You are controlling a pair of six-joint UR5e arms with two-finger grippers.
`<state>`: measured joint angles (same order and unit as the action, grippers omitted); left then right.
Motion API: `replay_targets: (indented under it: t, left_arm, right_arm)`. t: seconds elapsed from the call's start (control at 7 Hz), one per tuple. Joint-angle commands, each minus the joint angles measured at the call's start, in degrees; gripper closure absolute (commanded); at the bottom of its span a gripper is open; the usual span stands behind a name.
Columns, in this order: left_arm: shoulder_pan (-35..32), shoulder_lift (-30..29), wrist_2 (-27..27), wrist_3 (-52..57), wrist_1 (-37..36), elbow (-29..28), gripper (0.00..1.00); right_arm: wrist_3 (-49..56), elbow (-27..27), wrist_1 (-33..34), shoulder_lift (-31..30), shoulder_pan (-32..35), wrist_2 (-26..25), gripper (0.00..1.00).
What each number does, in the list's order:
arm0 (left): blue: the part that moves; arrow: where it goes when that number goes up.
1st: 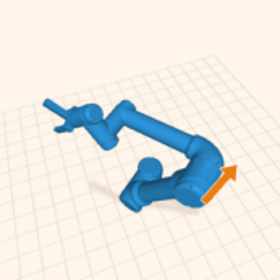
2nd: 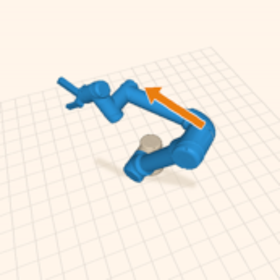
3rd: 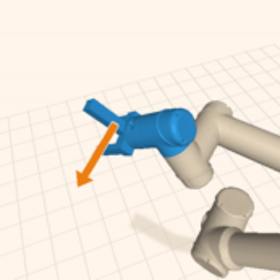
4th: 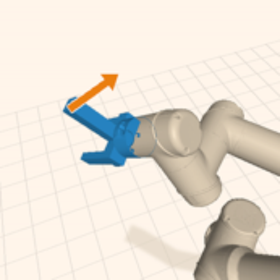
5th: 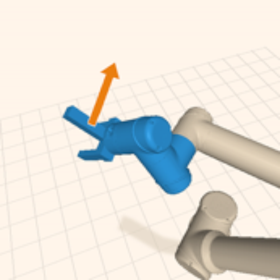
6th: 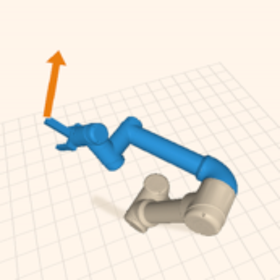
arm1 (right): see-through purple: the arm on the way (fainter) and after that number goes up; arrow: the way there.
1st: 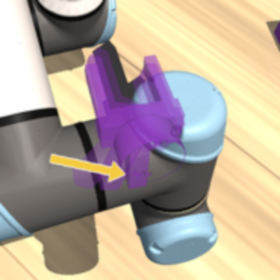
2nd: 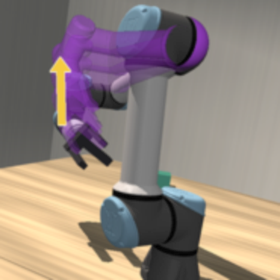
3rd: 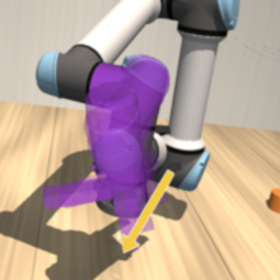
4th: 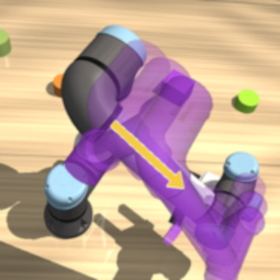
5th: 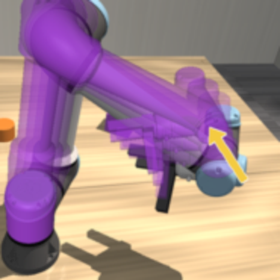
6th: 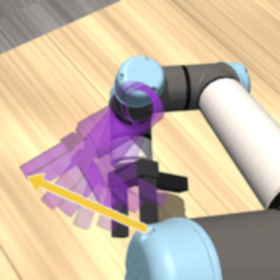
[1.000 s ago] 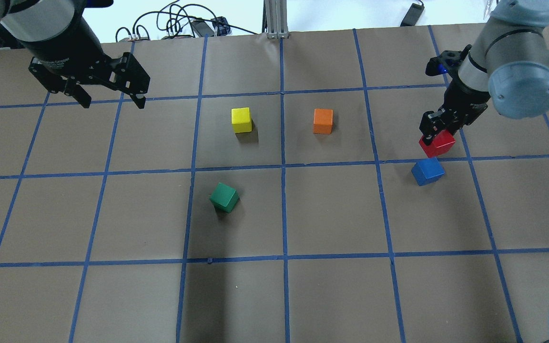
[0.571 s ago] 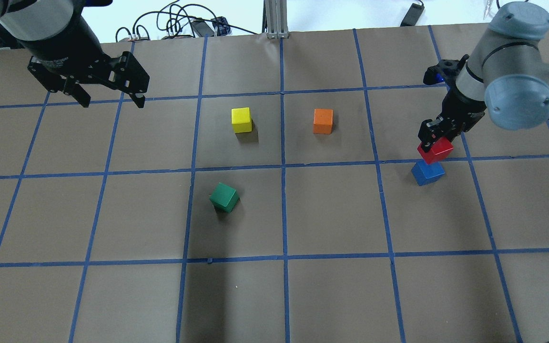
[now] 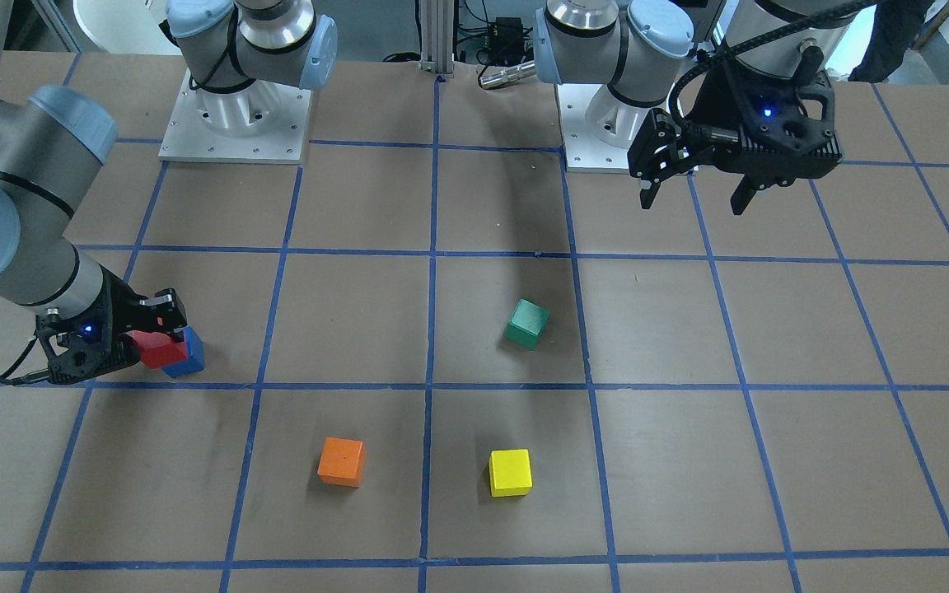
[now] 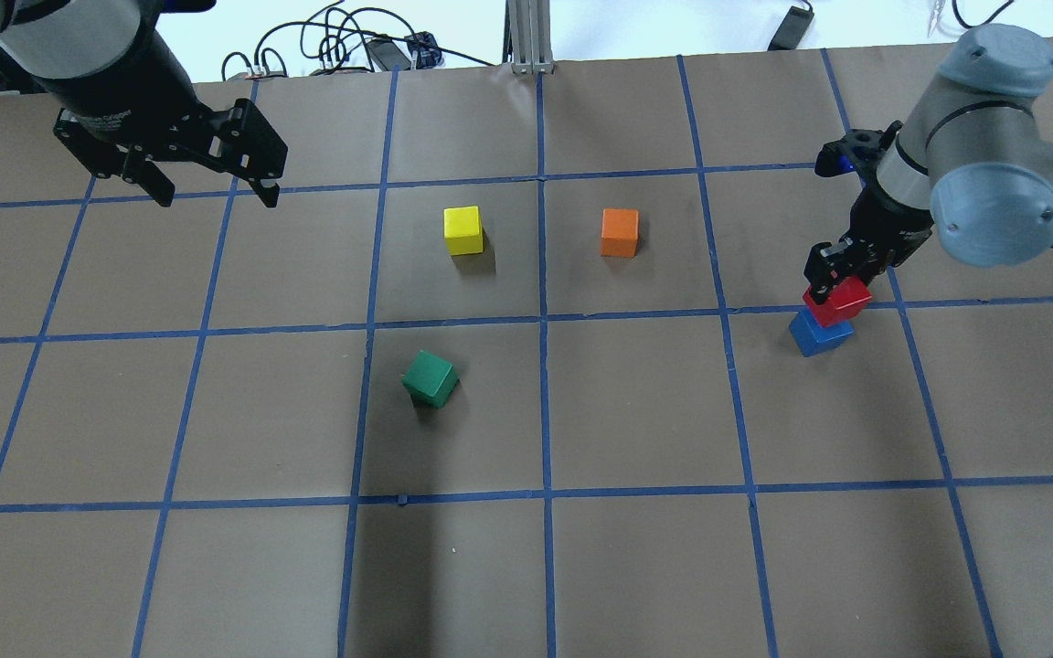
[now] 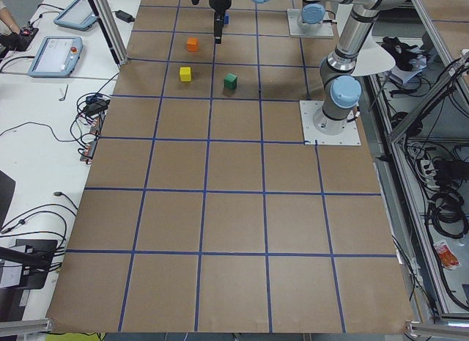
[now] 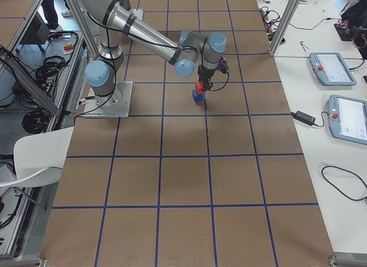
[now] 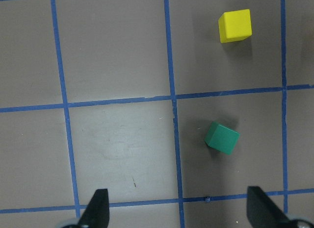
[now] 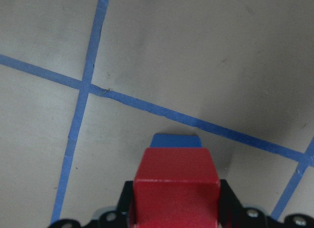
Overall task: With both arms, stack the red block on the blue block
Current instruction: 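Lower the red cube onto the blue cube with the right gripper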
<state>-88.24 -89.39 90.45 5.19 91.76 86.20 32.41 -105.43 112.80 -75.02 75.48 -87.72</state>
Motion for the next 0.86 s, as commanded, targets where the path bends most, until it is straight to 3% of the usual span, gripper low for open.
replay_targets:
  t: [0.0, 0.14, 0.29, 0.57, 0.71]
  left_arm:
    - [0.0, 0.0, 0.0, 0.0, 0.0, 0.0, 0.00]
    - [0.0, 0.0, 0.0, 0.0, 0.0, 0.0, 0.00]
    - [0.0, 0.0, 0.0, 0.0, 0.0, 0.1, 0.00]
    - [0.0, 0.0, 0.0, 0.0, 0.0, 0.1, 0.00]
    - [0.0, 0.0, 0.0, 0.0, 0.0, 0.0, 0.00]
  right_arm:
    - [-0.2, -0.2, 0.0, 0.0, -0.3, 0.1, 1.00]
    - [-0.4, -0.7, 0.1, 0.0, -0.3, 0.1, 1.00]
    - [-0.3, -1.4, 0.2, 0.0, -0.3, 0.3, 0.86]
    - [-0.5, -1.5, 1.4, 0.0, -0.3, 0.3, 0.68]
    - [-0.4, -1.5, 1.5, 0.1, -0.3, 0.3, 0.42]
